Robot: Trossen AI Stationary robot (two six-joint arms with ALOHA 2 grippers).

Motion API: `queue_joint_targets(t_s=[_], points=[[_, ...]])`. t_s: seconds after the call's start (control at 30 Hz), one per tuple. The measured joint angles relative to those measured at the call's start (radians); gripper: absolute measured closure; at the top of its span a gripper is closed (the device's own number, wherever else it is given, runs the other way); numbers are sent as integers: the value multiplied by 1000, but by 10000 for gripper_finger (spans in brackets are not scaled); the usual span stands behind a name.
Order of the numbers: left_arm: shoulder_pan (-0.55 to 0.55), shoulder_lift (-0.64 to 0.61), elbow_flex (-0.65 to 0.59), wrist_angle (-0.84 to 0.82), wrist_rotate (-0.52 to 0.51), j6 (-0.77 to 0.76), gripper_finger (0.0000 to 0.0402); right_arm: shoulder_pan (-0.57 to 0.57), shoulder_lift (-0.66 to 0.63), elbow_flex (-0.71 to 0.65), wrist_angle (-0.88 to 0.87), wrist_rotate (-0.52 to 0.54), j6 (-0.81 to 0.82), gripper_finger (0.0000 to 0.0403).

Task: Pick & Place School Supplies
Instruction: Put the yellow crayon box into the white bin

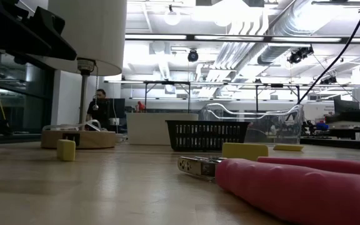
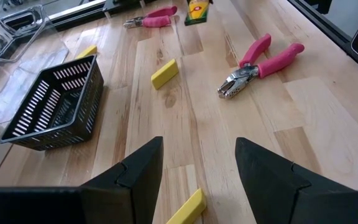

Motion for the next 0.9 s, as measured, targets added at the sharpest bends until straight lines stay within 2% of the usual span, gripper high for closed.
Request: queue_joint_targets(t_s=[0.5, 0.9], points=[[0, 0, 0, 0, 0, 0, 208, -320, -194, 1, -5, -139, -442, 238], [0, 0, 0, 0, 0, 0, 208, -662, -261, 1, 55, -369, -780, 238]])
